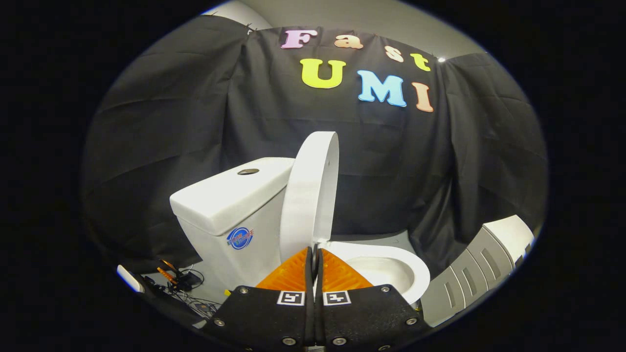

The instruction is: Open the toilet lid.

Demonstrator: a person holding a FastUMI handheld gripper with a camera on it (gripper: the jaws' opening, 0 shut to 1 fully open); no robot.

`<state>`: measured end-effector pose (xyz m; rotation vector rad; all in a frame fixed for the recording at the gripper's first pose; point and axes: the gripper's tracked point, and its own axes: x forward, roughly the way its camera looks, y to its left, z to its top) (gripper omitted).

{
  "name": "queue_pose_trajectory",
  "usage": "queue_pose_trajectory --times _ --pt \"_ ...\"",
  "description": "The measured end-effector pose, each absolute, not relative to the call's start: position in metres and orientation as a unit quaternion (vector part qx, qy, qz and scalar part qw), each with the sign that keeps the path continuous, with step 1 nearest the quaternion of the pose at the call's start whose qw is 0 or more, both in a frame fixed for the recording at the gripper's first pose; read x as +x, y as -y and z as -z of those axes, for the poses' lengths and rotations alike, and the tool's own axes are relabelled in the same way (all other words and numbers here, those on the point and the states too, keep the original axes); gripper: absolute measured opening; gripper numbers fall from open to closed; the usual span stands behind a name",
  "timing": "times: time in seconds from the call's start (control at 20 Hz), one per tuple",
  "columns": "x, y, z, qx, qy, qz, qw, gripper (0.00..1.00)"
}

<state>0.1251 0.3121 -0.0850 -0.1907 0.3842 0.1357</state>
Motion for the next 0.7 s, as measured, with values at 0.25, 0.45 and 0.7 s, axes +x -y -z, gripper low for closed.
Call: queue_pose_trajectory --times 0.25,0.45,0.7 --pt "0.127 -0.333 0.088 -0.116 -0.186 -0.08 0.972 0.0" --pt "0.128 -0.349 0.09 -0.124 -0.183 -0.091 0.971 0.0" --pt "0.13 -0.36 0.092 -0.131 -0.182 -0.097 0.97 0.0"
